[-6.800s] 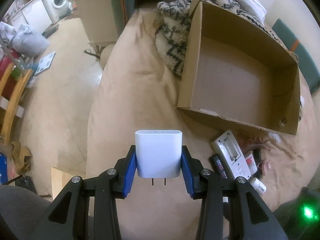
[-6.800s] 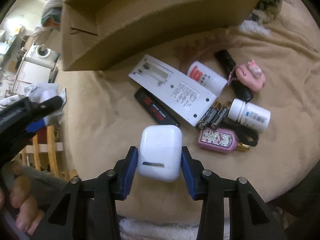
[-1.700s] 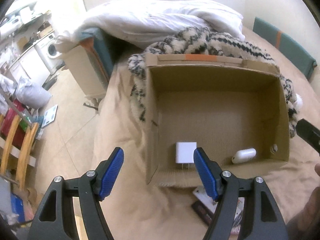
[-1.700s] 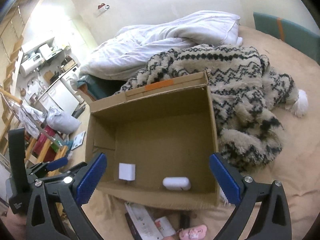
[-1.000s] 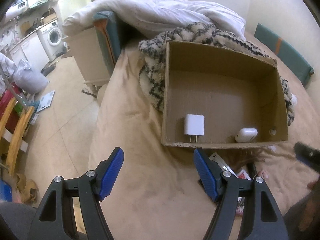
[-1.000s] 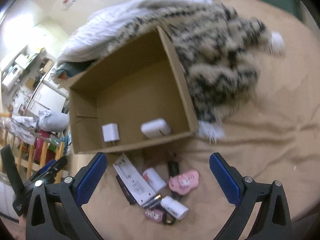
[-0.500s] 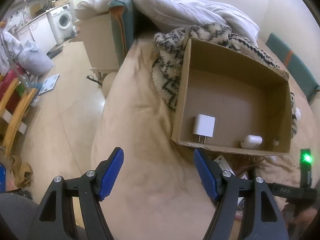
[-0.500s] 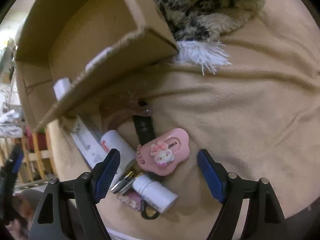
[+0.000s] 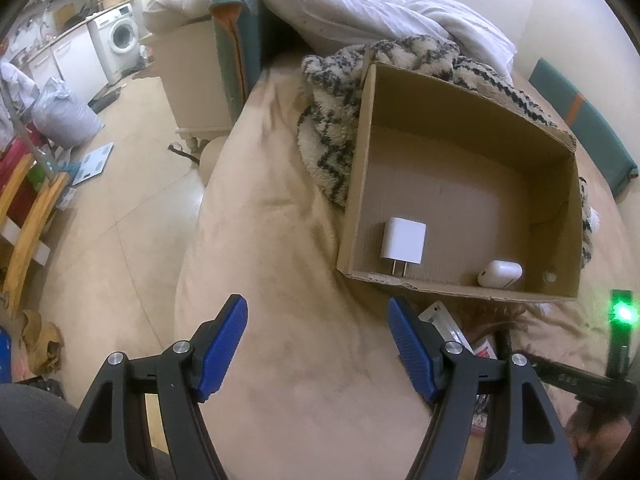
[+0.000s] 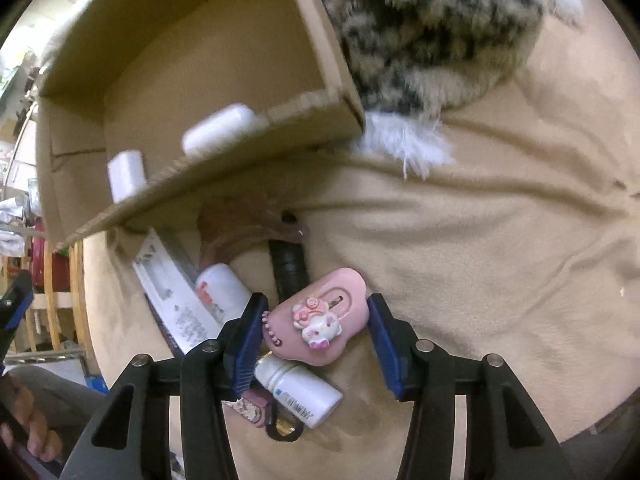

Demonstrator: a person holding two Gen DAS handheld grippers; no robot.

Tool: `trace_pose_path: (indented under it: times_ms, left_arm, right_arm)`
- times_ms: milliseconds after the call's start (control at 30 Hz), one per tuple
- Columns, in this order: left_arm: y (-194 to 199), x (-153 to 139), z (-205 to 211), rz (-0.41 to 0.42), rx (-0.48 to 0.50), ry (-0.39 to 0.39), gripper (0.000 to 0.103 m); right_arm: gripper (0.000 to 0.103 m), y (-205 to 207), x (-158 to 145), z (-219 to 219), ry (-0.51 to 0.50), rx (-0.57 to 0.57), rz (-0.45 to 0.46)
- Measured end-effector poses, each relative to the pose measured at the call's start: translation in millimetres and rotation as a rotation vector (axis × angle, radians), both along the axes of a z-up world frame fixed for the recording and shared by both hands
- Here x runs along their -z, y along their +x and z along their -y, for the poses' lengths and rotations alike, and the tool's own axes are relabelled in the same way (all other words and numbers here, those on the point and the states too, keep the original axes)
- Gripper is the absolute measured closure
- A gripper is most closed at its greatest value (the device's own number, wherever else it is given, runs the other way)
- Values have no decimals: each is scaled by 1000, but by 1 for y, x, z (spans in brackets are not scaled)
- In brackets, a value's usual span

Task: Organize rigid objects
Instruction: 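Grasp the pink Hello Kitty case with the right gripper, then grasp the black marker with the left gripper while the right gripper holds the pink case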

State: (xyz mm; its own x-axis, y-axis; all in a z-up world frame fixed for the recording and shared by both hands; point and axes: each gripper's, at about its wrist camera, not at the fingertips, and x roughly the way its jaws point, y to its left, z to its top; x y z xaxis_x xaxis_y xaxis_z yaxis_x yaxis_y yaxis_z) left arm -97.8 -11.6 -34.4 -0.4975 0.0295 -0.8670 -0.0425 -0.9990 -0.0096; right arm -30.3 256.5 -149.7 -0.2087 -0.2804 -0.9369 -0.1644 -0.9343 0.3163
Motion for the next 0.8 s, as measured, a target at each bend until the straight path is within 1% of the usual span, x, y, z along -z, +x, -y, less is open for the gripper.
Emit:
trace_pose_path:
  times_ms: [67, 167, 367, 433, 533, 600, 633, 700, 767, 800]
  left_arm:
    - [-1, 0, 1, 0, -4, -1, 33]
    - [-2, 1, 1, 6, -11, 1, 33]
    - [-3, 3, -1, 9, -9, -12, 33]
    - [-3, 4, -1, 11, -9, -21, 33]
    - [-4, 8, -3, 19, -9, -32, 33]
    - [-5, 10, -4, 23, -7, -43, 33]
    - [-6, 11, -5, 25, -3, -50, 33]
    - [-7, 15, -8, 36, 17, -59, 33]
    - [-9, 18, -12, 57, 56, -63, 33]
    - [-11, 21, -17, 77, 95, -71, 33]
  right_arm:
    - [49, 5, -14, 0, -1, -3, -38]
    - [49, 12, -38, 3, -22, -39, -102]
    - [49, 20, -92, 9, -59, -120, -295]
    - [49, 8, -111, -3, -73, -143, -369]
    - [49, 2, -137, 1, -77, -169, -473]
    - [49, 5, -149, -2, -68, -185, -538]
    - [49, 6, -152, -10, -78, -186, -555]
    - [49, 6, -142, -12, -109, -172, -556]
    - [49, 4, -131, -14, -122, -149, -509]
    - [49, 1, -128, -16, -131, -138, -501]
